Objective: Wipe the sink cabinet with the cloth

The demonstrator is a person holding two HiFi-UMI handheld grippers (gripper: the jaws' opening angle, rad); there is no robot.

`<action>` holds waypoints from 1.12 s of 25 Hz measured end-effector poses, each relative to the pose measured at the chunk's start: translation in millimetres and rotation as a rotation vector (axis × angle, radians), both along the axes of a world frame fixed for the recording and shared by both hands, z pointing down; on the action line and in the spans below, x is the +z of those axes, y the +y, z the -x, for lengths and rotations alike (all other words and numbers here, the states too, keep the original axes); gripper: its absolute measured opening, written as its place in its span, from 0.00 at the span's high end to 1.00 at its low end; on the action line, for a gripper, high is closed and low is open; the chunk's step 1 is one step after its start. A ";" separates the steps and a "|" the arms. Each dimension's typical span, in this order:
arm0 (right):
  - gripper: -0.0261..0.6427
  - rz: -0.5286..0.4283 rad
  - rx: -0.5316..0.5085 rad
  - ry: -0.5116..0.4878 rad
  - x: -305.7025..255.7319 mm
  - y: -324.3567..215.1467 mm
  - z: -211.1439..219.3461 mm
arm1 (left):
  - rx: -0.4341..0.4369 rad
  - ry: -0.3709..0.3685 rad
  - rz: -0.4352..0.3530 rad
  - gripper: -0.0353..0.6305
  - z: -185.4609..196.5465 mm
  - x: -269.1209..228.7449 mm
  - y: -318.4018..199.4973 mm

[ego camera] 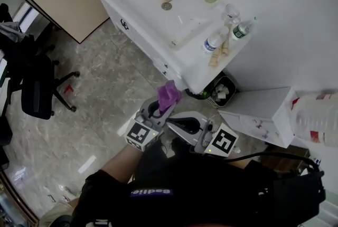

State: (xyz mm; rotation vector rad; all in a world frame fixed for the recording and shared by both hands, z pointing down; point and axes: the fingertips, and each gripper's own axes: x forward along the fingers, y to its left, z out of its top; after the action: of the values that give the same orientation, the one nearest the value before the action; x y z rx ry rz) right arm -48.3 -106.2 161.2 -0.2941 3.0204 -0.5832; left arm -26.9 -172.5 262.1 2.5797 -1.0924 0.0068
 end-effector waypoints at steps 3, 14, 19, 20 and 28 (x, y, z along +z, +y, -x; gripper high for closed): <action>0.97 -0.043 -0.011 -0.024 -52.4 12.6 -13.7 | -0.019 -0.028 -0.002 0.82 -2.3 -45.7 18.7; 0.97 -0.153 -0.021 -0.117 -147.7 74.6 -87.7 | -0.095 0.074 -0.086 0.82 -46.1 -178.3 100.1; 0.97 -0.203 0.031 -0.105 -164.7 123.6 -88.5 | -0.046 0.034 -0.055 0.82 -42.2 -196.9 145.2; 0.97 -0.216 0.047 -0.099 -166.9 135.1 -86.7 | -0.032 0.040 -0.070 0.82 -39.6 -201.5 157.1; 0.97 -0.208 0.227 -0.057 -160.7 226.2 -60.2 | 0.070 0.053 -0.132 0.82 0.8 -218.1 267.1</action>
State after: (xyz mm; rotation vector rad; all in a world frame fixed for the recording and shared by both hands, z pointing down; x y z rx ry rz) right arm 11.9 120.0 0.5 -0.5861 2.9038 -0.2530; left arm -27.7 94.7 44.0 2.7175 -1.0146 -0.1201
